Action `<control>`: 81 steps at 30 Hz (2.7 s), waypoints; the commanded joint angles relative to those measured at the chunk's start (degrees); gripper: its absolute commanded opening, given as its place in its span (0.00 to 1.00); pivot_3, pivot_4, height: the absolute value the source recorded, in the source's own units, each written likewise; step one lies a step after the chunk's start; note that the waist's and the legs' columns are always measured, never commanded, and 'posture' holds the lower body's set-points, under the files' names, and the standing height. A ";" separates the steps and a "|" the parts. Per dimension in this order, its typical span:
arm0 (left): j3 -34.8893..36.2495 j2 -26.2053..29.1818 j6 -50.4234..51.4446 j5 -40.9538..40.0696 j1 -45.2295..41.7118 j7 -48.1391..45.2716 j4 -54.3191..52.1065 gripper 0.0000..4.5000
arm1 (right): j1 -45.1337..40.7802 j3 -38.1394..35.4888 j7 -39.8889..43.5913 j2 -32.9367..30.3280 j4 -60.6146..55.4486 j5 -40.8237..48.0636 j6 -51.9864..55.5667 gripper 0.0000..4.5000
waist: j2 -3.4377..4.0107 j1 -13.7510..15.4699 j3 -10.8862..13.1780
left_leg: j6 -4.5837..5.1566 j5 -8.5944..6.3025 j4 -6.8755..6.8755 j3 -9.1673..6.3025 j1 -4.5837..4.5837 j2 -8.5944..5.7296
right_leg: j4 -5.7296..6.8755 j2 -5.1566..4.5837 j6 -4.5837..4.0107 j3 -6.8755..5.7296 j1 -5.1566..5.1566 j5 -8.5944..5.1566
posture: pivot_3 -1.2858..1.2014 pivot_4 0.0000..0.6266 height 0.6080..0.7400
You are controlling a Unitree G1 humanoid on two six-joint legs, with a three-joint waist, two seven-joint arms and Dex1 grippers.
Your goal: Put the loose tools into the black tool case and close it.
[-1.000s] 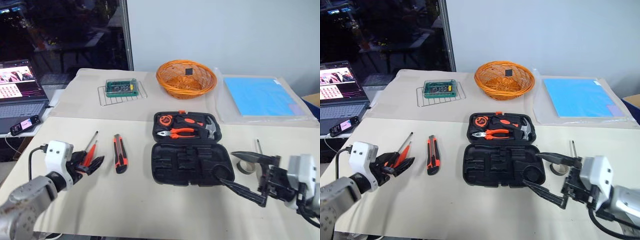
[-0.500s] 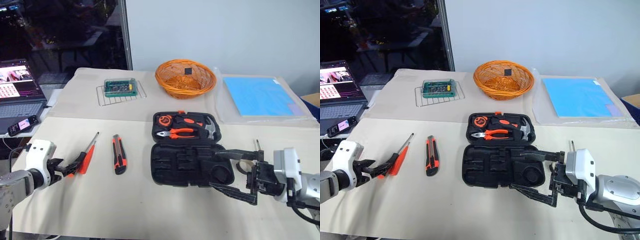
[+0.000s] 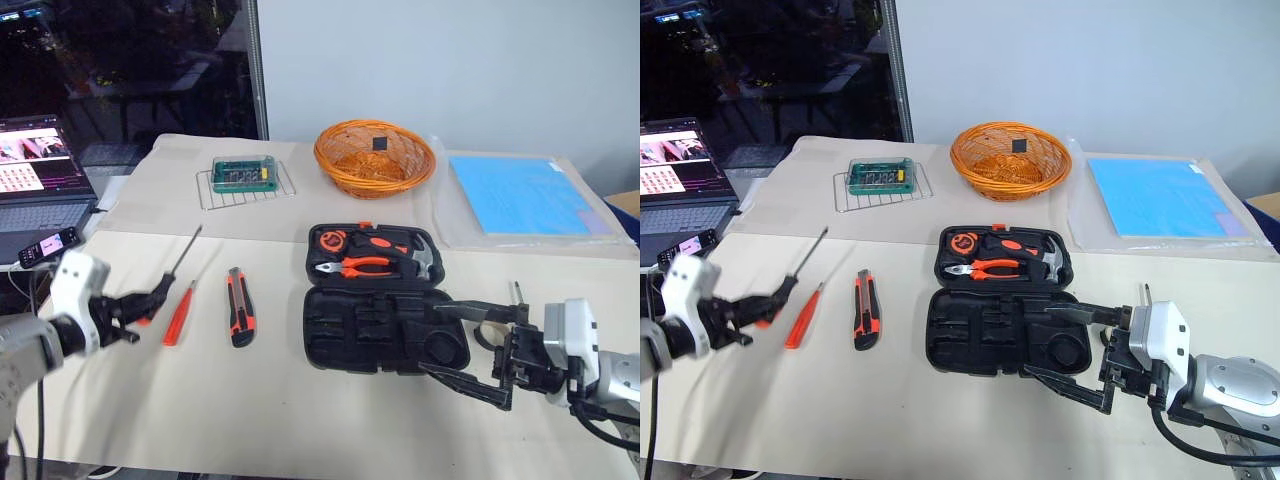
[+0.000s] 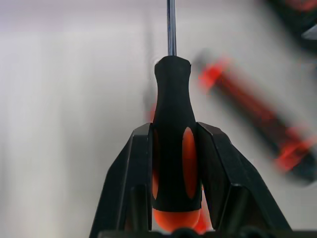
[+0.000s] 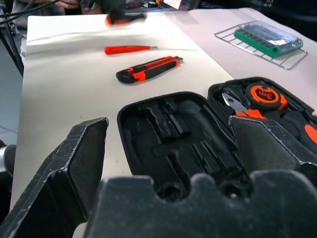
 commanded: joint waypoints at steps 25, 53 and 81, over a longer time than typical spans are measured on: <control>-64.73 -29.38 -22.60 38.51 -52.57 -24.08 33.17 0.19 | 12.47 -20.90 -4.12 1.85 -4.10 3.03 1.93 1.00 | -0.05 -0.51 -0.09 | 1.06 0.18 0.47 -1.56 -0.08 -0.95 | -0.06 0.16 0.57 0.26 0.86 -0.08 | 0.52 0.24 1.00; -41.51 -45.16 -22.10 31.86 -41.12 -7.59 27.99 0.05 | 13.19 -23.53 -8.64 3.71 -9.08 4.93 4.98 1.00 | -0.02 0.21 -0.10 | 1.63 -0.13 1.29 -2.03 -0.53 -1.15 | -0.03 0.03 1.05 0.26 1.07 -0.12 | 0.52 0.24 1.00; -40.37 -46.58 -31.56 23.19 -28.60 -13.73 23.16 0.25 | 16.91 -21.82 -39.79 -0.75 -8.26 -1.44 34.39 1.00 | 1.30 -0.17 -1.78 | 1.31 -0.43 1.11 -2.27 -0.50 -1.31 | -0.14 -0.14 1.04 0.33 1.07 -0.22 | 0.52 0.24 1.00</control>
